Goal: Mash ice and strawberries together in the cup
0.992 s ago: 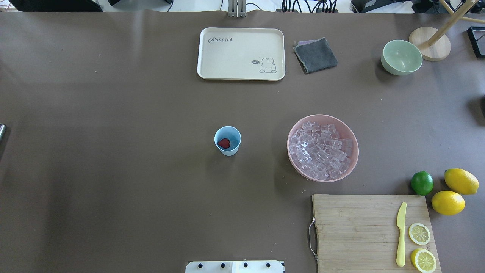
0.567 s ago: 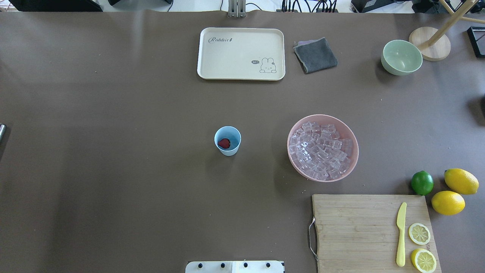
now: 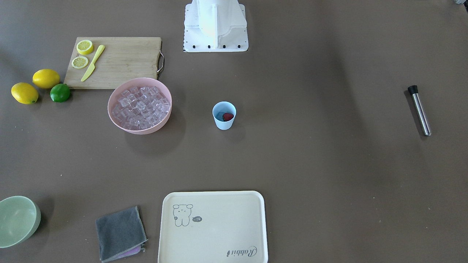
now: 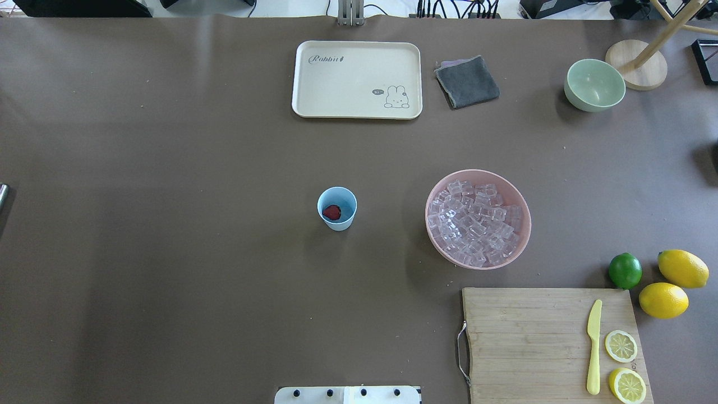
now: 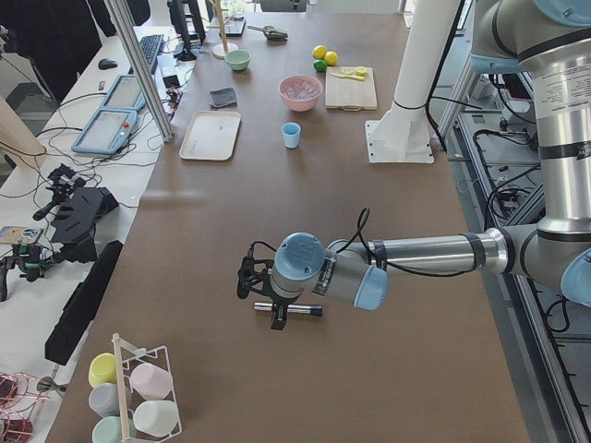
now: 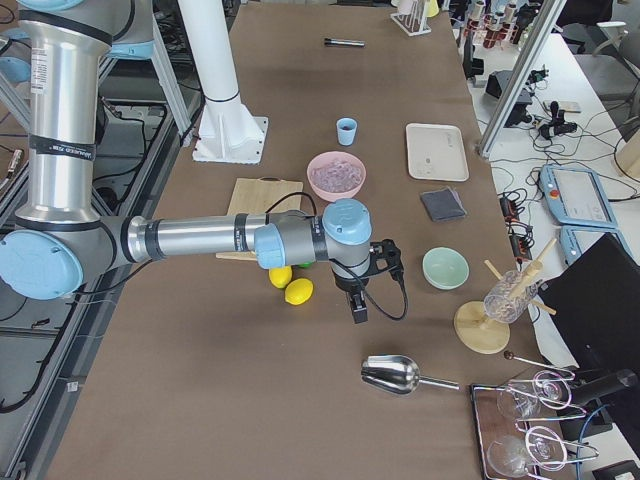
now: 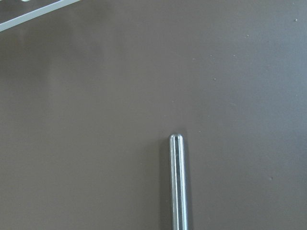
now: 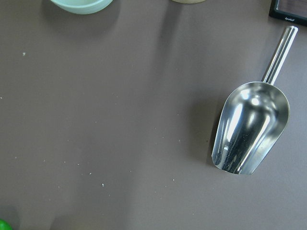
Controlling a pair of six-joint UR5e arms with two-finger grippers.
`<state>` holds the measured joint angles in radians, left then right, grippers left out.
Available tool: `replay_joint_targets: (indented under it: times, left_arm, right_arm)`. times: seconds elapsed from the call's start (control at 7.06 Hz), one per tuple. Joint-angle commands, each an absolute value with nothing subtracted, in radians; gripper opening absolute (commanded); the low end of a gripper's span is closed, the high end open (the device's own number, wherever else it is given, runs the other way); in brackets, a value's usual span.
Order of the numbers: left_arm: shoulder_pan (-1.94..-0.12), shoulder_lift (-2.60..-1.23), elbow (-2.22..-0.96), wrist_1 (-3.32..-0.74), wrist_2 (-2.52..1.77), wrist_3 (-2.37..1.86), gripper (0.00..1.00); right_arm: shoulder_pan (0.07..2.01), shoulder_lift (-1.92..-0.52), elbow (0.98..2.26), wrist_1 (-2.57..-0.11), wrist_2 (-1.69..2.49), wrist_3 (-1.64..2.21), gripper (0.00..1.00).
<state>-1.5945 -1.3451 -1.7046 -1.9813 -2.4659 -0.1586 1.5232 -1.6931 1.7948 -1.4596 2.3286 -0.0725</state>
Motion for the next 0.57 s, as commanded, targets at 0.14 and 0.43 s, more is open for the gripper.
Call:
replay_joint_targets:
  times: [0.14,0.43]
  left_arm:
    - [-1.601,-1.339,-1.779,-1.979,-2.441,-0.146,0.99]
    - [-1.629,-1.335,-1.804,-1.980,-2.427,-0.144,0.99]
  right_arm:
    - [1.523,-1.646,1.761,-1.463,2.315,-0.074,1.00]
    - [1.522,-1.629,1.729,-1.459,2.313,-0.072,1.00]
